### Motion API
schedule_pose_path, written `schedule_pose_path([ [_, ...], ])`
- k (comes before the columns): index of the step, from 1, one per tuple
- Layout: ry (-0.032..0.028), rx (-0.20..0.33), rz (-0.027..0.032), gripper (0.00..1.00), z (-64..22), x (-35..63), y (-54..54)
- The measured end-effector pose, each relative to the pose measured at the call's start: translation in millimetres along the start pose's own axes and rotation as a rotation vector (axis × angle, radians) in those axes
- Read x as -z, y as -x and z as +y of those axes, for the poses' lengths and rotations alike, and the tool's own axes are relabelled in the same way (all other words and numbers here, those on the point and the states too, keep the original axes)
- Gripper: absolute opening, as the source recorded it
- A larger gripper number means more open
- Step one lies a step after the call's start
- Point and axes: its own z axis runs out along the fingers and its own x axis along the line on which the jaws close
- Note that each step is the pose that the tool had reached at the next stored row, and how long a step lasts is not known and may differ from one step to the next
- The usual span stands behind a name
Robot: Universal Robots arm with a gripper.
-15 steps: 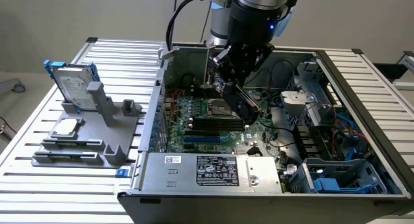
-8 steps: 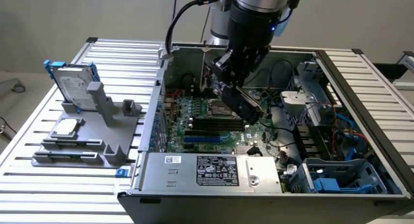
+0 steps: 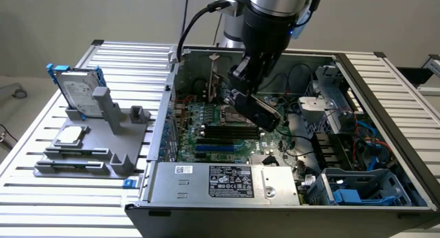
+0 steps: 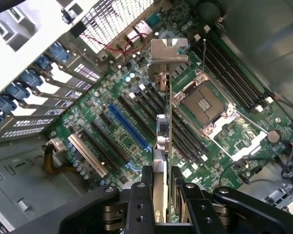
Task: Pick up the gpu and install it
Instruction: 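Insert the gpu into the slot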
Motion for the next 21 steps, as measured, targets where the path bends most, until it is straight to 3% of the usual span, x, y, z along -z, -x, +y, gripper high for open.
schedule_pose_path([
  [14, -0.0065, 0.254, 0.0139, 0.27, -0.6, -9.7, 0.3],
  [21, -0.0197, 0.381, 0.0161, 0.27, -1.0, -14.9, 0.4],
])
